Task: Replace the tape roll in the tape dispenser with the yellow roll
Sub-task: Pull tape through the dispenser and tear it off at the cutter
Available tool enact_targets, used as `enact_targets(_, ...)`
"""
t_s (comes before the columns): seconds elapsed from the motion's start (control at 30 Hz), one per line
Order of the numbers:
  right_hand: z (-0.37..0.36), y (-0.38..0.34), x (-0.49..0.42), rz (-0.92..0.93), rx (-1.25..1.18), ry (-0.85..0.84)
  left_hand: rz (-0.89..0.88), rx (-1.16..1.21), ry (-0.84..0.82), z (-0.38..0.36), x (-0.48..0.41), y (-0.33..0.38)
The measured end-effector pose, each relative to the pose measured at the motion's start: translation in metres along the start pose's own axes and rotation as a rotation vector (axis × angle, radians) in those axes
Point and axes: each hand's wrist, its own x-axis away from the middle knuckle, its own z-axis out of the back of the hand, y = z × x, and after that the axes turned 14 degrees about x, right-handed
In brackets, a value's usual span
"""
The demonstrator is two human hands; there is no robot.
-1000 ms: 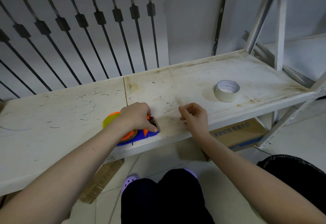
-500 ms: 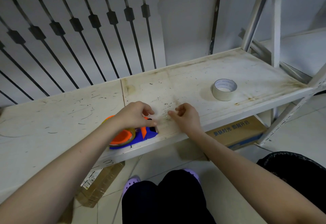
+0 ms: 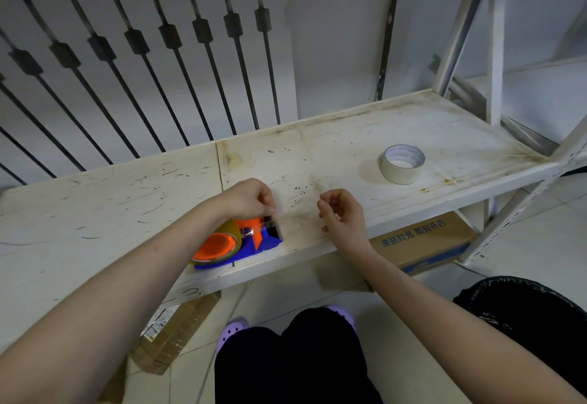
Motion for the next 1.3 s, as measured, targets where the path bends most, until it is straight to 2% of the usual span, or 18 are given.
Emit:
enact_targets(0.1, 0.000, 0.001, 0.002, -0.011, -0.003, -0.008, 0.029, 0.026, 0.041, -0.003, -0.002, 0.000)
enact_targets(0.27, 0.000, 0.002, 0.001, -0.017, 0.004, -0.002, 0.103, -0.049, -0.085, -0.004, -0.004, 0.002)
enact_targets(0.4, 0.001, 0.002, 0.002, -0.019, 0.021, -0.008, 0.107, -0.046, -0.089, -0.005, -0.003, 0.004)
enact_targets(0.77, -0.007, 0.006, -0.001, -0.175, 0.138, 0.017, 0.168, -0.051, 0.249, -0.014, -0.008, -0.004)
enact_targets(0.97, -0.012, -0.017, -0.006, -0.129, 0.089, 0.095, 0.130, -0.067, 0.433, -0.014, -0.007, -0.005)
enact_targets(1.17, -0.011, -0.052, -0.026, -0.024, 0.172, 0.155, 0.097, -0.039, 0.450, -0.010, -0.005, -0.009)
enact_targets(1.3, -0.019, -0.064, -0.035, 0.016, 0.233, 0.167, 0.111, 0.083, 0.433, -0.004, -0.006, -0.013)
